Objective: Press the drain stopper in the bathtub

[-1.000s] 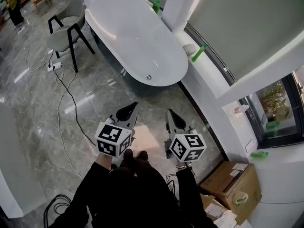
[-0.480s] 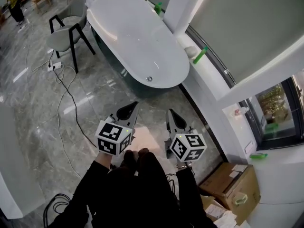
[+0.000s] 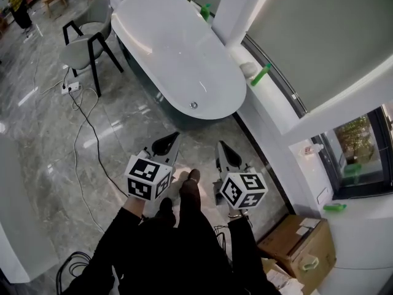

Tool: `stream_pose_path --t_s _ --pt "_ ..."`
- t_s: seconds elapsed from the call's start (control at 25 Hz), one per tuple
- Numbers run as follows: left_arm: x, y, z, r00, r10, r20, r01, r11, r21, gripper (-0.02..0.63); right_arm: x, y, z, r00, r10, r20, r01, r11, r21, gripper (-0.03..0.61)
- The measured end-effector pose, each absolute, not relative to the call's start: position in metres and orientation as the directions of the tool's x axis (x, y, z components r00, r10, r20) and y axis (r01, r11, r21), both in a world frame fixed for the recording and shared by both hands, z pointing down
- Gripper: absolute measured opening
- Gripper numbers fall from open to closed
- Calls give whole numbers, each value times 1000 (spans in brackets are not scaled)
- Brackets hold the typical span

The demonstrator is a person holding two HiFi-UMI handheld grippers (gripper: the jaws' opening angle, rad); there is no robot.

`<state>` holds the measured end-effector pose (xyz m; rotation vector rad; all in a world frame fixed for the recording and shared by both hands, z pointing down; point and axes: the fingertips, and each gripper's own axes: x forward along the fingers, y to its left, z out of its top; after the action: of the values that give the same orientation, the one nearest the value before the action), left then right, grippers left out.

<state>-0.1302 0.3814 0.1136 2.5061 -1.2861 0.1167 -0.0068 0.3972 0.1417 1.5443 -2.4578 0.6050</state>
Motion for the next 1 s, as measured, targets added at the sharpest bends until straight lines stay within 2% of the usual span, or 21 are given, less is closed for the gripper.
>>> stream_pose_path --t_s 1.0 --pt "-53 193 156 520 -790 326 -854 -475 211 6 78 209 191 -468 -764 444 -883 384 -269 2"
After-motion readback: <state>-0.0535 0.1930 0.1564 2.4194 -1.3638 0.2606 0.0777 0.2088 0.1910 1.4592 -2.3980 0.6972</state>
